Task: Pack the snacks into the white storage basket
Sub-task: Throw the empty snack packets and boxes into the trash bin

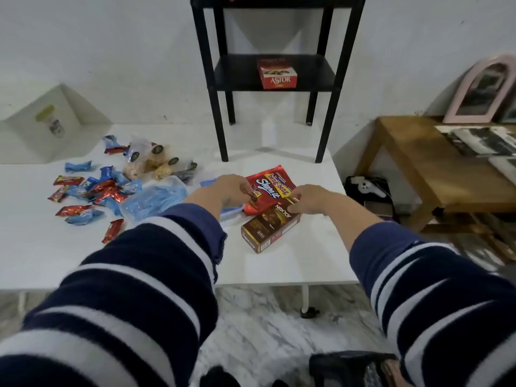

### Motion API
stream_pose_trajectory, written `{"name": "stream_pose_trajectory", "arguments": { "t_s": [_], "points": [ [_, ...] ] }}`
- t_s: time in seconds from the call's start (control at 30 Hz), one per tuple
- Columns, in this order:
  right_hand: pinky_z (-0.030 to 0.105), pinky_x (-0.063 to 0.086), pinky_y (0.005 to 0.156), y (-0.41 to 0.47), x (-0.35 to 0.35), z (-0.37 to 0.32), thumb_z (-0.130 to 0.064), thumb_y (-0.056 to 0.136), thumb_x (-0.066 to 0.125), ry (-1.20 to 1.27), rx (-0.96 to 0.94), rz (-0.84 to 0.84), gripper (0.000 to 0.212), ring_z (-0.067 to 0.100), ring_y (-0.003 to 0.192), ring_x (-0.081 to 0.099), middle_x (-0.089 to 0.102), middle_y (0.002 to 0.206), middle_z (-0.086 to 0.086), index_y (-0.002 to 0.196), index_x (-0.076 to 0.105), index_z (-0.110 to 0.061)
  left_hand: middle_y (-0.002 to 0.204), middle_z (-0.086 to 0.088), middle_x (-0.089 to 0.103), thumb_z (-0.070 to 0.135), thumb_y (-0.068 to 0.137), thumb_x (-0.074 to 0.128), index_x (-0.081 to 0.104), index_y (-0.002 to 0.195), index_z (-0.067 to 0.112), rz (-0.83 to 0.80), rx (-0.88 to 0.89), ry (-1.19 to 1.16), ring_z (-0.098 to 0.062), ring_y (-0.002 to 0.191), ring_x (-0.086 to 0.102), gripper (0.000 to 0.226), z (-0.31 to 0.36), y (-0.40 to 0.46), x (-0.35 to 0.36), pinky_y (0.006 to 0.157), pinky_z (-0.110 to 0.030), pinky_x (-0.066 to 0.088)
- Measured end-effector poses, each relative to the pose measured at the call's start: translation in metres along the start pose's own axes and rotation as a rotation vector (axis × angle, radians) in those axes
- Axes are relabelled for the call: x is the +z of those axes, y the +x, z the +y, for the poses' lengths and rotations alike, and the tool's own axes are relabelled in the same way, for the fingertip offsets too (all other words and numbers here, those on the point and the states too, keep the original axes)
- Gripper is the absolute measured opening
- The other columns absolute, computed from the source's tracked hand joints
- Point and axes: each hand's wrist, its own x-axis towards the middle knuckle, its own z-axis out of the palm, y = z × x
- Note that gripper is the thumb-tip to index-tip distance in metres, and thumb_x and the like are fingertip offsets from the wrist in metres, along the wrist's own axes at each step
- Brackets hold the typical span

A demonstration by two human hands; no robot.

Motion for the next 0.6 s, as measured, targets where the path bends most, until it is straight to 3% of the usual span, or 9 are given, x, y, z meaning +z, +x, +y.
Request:
{"name": "stream_pose_trajectory", "arguments": {
  "t_s": [0.13, 0.2, 0.3, 0.4, 0.5, 0.6],
  "points": [
    [0.04, 0.037, 0.105, 0.027, 0.037, 0.017, -0.04, 0.09, 0.061, 0.366, 0.152, -0.05, 0.072, 0.03, 0.138, 0.034, 0.031, 0.153, 0.009, 0.15, 0.026, -0.021, 0.127, -0.005, 0.061, 0.011, 0.089, 0.058, 0.063, 0.118, 0.016, -0.009, -0.005, -0.039, -0.02, 0.116, 0.057, 0.029, -0.003, 0.033, 0.015, 0.101, -0.028, 0.045],
    [0.052, 0.045, 0.097, 0.042, 0.055, 0.019, -0.047, 0.082, 0.069, 0.607, 0.278, 0.0, 0.086, 0.037, 0.135, 0.033, 0.021, 0.152, 0.01, 0.15, 0.018, -0.032, 0.13, -0.005, 0.059, 0.008, 0.089, 0.057, 0.062, 0.121, 0.016, -0.014, 0.019, -0.059, -0.02, 0.117, 0.056, 0.033, -0.003, 0.056, 0.019, 0.099, -0.028, 0.046],
    [0.055, 0.054, 0.082, 0.061, 0.075, 0.014, -0.048, 0.074, 0.075, 0.873, 0.389, 0.084, 0.097, 0.04, 0.128, 0.039, 0.017, 0.145, 0.009, 0.147, 0.011, -0.041, 0.136, -0.006, 0.055, 0.005, 0.088, 0.059, 0.057, 0.127, 0.02, -0.029, 0.067, -0.059, -0.02, 0.117, 0.056, 0.041, -0.006, 0.094, 0.027, 0.091, -0.026, 0.047],
    [0.056, 0.055, 0.081, 0.082, 0.088, 0.003, -0.048, 0.071, 0.077, 0.972, 0.464, 0.162, 0.098, 0.038, 0.127, 0.041, 0.02, 0.14, 0.007, 0.144, 0.012, -0.045, 0.139, -0.006, 0.05, 0.01, 0.086, 0.064, 0.053, 0.131, 0.028, -0.07, 0.13, 0.04, -0.022, 0.117, 0.054, 0.049, -0.012, 0.132, 0.033, 0.091, -0.028, 0.045],
    [0.055, 0.054, 0.085, 0.103, 0.094, -0.003, -0.05, 0.066, 0.08, 0.935, 0.581, 0.208, 0.098, 0.037, 0.125, 0.042, 0.021, 0.137, 0.006, 0.142, 0.019, -0.044, 0.141, -0.01, 0.045, 0.02, 0.083, 0.072, 0.044, 0.14, 0.029, -0.138, 0.157, 0.117, -0.028, 0.127, 0.045, 0.064, -0.02, 0.169, 0.037, 0.102, -0.034, 0.038],
    [0.052, 0.057, 0.082, 0.114, 0.089, -0.001, -0.037, 0.067, 0.084, 0.994, 0.643, 0.148, 0.093, 0.035, 0.123, 0.046, 0.022, 0.137, 0.008, 0.141, 0.028, -0.037, 0.152, -0.019, 0.029, 0.033, 0.079, 0.076, 0.031, 0.147, 0.035, -0.218, 0.157, 0.217, -0.035, 0.141, 0.026, 0.081, -0.027, 0.197, 0.043, 0.115, -0.044, 0.025]
  ]
}}
